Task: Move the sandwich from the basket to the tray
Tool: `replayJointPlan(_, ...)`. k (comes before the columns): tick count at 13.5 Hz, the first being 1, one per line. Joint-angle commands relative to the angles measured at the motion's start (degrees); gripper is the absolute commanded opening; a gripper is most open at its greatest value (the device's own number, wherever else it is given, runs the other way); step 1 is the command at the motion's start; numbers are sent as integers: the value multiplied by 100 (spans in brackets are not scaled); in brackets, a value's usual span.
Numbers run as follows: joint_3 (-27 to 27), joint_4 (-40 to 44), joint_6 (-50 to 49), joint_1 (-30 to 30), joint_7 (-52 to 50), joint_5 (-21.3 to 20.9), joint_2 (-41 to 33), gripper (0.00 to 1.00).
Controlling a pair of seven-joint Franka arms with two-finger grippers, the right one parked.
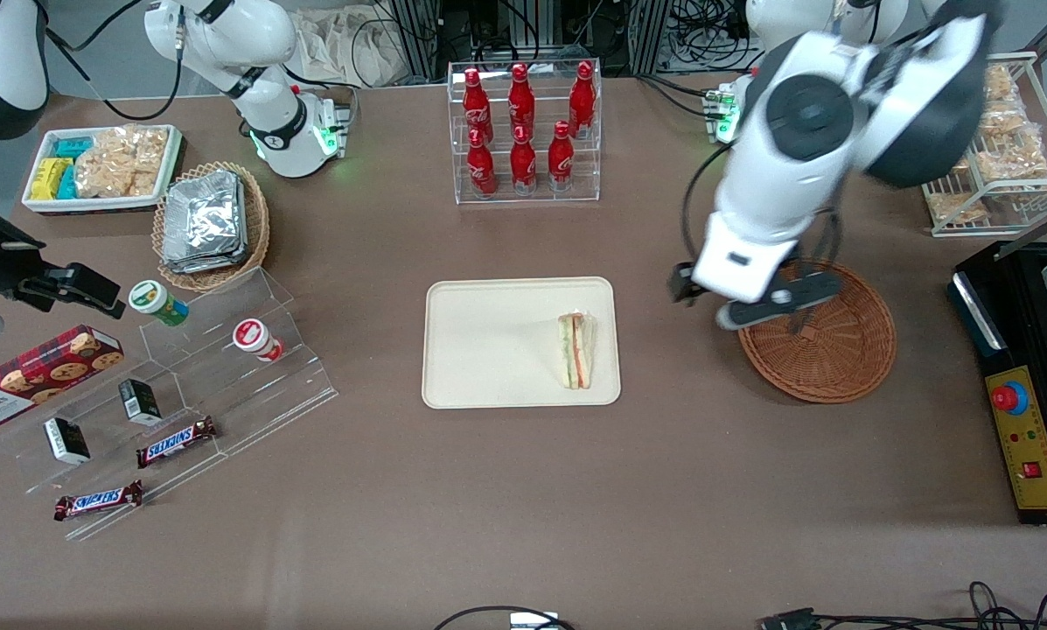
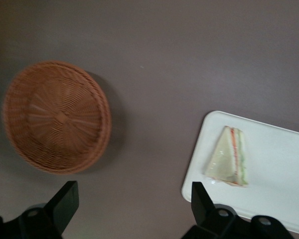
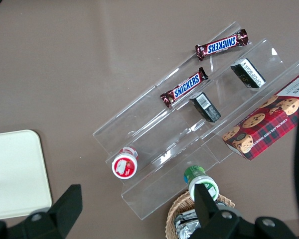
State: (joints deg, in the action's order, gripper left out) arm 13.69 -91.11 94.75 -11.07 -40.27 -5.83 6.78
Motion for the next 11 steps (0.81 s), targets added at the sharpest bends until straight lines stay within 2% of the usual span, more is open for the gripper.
replayJointPlan(1, -995, -774, -27, -71, 1210, 405, -895, 100)
replayJointPlan(2, -1356, -977, -19, -79, 1615, 590, -1150, 100)
replayJointPlan(5, -2079, -1469, -54, -80, 2556, 574, -1705, 100)
replayJointPlan(11, -2178, -1357, -98, -71, 2656, 512, -1698, 100)
